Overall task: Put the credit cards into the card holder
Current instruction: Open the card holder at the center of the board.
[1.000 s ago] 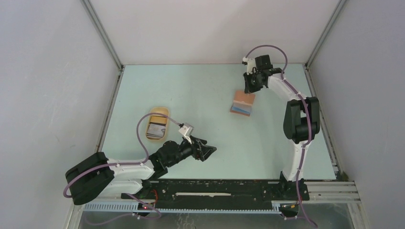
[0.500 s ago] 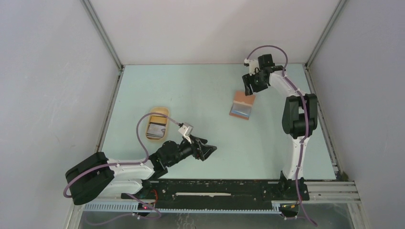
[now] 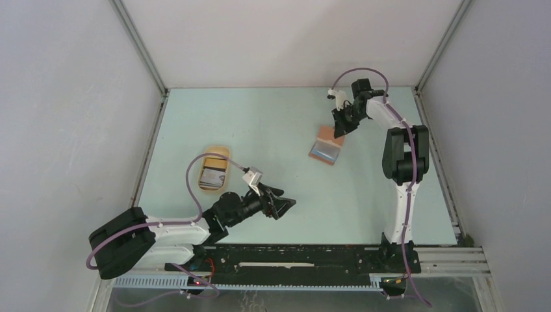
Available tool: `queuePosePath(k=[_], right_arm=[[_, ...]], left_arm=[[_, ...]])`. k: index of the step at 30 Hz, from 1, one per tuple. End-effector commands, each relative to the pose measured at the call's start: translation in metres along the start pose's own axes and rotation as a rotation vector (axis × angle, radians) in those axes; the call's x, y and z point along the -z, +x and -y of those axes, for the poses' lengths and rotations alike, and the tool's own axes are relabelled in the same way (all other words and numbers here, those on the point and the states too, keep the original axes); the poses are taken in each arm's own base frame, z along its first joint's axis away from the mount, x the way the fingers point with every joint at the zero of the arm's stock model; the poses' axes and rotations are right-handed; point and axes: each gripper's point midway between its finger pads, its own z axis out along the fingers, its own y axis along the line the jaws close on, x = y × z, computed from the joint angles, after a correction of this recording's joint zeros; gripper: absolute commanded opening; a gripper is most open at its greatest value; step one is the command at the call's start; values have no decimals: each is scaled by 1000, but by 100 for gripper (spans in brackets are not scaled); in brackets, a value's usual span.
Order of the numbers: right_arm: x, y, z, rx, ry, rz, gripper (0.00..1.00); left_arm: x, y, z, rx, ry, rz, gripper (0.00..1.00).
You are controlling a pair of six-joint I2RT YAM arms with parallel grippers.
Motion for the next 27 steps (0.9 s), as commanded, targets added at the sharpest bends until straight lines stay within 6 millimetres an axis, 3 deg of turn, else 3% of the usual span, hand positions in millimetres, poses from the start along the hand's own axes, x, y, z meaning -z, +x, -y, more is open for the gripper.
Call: queuePosePath(k=[1, 3, 6, 8, 14, 18, 23, 27], right_arm=[[21, -2, -18, 19, -90, 23, 6], [35, 3, -33, -5, -128, 41, 0], [65, 7, -71, -80, -199, 104, 0], [74, 21, -97, -160, -251, 115, 0], [78, 65, -156, -404, -358, 101, 0], [81, 74, -160, -471, -320, 170, 0], [86, 71, -174, -515, -478, 189, 0], [84, 71, -178, -524, -523, 180, 0]], left_arm=[[5, -14, 13, -5, 76, 67, 77], [8, -19, 19, 31, 103, 102, 79], [10, -26, 26, 102, 141, 148, 88], [8, -25, 28, 157, 158, 158, 92], [-17, -13, 31, 392, 164, 98, 89], [-28, -7, 28, 510, 152, 89, 83], [-40, -3, 23, 544, 131, 81, 81], [-39, 1, 13, 546, 85, 93, 79]])
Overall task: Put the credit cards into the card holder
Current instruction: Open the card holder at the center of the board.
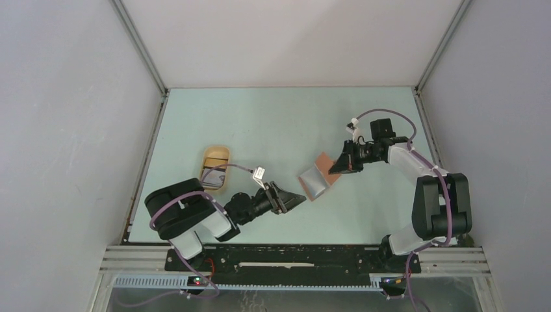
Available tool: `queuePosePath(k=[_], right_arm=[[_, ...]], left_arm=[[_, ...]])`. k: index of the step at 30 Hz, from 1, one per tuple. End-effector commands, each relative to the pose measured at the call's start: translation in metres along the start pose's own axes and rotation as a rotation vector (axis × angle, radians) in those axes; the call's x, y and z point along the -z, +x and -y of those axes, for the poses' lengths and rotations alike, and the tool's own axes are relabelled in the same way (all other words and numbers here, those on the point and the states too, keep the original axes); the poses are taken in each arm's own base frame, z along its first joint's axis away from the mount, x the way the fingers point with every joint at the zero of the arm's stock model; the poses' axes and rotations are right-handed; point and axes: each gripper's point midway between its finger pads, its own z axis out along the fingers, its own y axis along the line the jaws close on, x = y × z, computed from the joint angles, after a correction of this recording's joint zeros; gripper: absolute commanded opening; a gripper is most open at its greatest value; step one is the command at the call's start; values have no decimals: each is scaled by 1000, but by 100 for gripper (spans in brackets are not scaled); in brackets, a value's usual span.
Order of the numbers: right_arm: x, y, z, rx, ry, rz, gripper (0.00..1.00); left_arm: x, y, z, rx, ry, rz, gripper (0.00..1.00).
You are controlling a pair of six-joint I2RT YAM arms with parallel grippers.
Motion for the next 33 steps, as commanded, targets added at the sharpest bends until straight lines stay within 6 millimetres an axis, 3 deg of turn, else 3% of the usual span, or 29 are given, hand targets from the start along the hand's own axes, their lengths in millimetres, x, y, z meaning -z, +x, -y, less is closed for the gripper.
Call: queuePosePath(k=[1, 11, 16, 24, 33], right_arm=[[1, -14, -21, 1, -120, 27, 0], [10, -12, -54, -1, -326, -5, 0], [20, -10, -73, 31, -430, -12, 0], [37, -5, -99, 110, -567, -14, 0], [47, -3, -110, 139, -615, -8, 0]], left_arm=[[-5, -21, 7, 26, 18, 100, 79], [5, -33, -12, 12, -41, 141, 81], [18, -42, -7, -40, -23, 164, 82], [20, -45, 5, -72, 19, 163, 83], [22, -46, 7, -73, 23, 169, 70]])
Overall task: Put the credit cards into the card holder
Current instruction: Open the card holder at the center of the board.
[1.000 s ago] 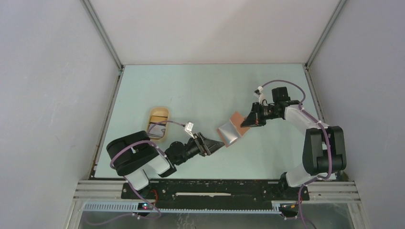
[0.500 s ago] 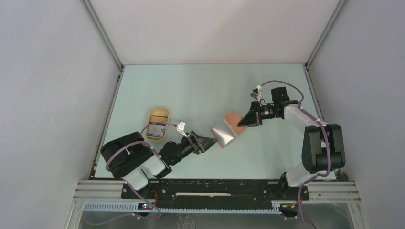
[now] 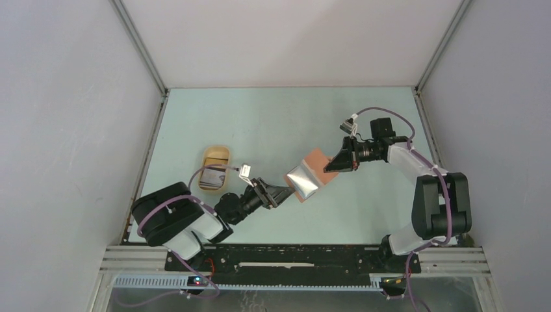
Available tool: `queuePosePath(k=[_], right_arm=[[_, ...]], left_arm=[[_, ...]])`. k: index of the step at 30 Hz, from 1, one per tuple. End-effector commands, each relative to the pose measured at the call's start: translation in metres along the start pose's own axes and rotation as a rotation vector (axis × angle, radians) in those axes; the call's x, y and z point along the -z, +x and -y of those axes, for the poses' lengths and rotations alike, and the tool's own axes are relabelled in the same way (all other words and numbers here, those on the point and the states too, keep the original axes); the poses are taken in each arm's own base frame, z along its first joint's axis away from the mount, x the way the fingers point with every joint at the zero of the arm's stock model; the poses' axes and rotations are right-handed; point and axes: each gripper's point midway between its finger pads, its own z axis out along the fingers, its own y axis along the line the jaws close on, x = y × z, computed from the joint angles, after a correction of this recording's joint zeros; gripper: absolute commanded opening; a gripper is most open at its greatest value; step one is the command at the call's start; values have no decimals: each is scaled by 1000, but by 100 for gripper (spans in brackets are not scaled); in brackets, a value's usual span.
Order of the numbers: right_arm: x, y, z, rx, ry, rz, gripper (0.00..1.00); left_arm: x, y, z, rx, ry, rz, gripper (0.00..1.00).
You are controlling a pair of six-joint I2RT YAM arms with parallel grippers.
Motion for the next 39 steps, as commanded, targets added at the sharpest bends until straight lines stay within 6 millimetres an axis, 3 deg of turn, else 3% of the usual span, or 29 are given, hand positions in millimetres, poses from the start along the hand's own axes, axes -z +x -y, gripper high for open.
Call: queuePosePath(k=[1, 8, 12, 15, 23, 29, 39], right_arm=[[5, -7, -33, 113, -73, 7, 0], [6, -6, -38, 123, -93, 6, 0], [6, -6, -38, 125, -97, 6, 0], [6, -5, -38, 123, -99, 4, 0], [4, -4, -38, 114, -106, -2, 0], [4, -3, -43, 116, -127, -6, 0], [1, 0, -46, 114, -141, -21, 0]], left_arm=[[4, -4, 13, -35, 57, 4, 68], [4, -4, 20, -57, 86, -3, 52], [3, -4, 27, -71, 116, -16, 37], [2, -2, 31, -79, 134, -26, 33], [-1, -2, 29, -83, 132, -32, 34], [-3, -1, 16, -63, 92, -37, 44], [-9, -3, 28, -78, 140, -46, 42]])
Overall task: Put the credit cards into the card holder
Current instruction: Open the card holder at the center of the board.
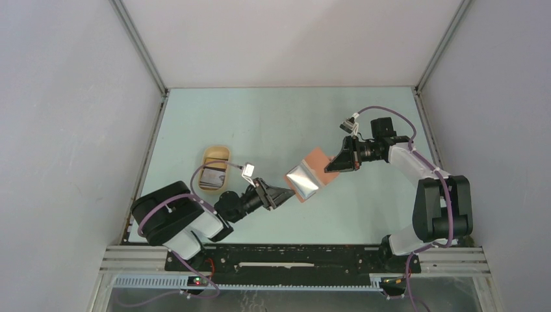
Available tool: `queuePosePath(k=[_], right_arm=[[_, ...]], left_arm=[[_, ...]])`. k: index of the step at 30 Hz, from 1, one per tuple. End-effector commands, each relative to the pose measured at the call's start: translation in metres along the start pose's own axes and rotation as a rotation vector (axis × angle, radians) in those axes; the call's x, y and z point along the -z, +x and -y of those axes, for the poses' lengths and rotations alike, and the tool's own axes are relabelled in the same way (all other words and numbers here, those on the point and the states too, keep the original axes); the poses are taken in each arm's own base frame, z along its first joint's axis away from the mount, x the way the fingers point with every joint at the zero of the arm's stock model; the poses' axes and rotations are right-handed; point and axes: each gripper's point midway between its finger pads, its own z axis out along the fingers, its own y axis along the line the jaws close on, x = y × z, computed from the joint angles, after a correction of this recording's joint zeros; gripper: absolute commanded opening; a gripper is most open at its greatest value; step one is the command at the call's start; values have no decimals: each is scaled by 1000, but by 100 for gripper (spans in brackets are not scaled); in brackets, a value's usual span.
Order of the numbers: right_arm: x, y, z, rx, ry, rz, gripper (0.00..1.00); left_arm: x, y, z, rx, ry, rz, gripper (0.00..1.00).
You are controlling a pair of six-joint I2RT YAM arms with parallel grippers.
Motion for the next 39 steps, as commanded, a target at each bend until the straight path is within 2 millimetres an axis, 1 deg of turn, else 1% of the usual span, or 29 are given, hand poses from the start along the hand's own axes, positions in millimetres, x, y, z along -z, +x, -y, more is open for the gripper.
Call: queuePosePath(k=[1, 6, 9, 19, 26, 33, 39], right_arm=[[-1, -5, -23, 79, -59, -11, 0], [-2, -4, -24, 79, -64, -14, 0], [-2, -4, -24, 80, -65, -15, 0], [-2, -3, -27, 81, -76, -17, 0], [-2, -2, -30, 108, -91, -19, 0], [-3, -1, -33, 112, -99, -23, 0], [-3, -1, -34, 116, -104, -24, 0]], left_arm=[[-12, -13, 25, -40, 97, 25, 41], [-14, -13, 31, -40, 120, 15, 38], [-14, -13, 31, -44, 124, 15, 34], [-14, -14, 30, -44, 122, 12, 32], [-15, -14, 21, -28, 96, 12, 36], [-18, -15, 21, -28, 100, 8, 36], [-19, -12, 14, -21, 85, -4, 38]])
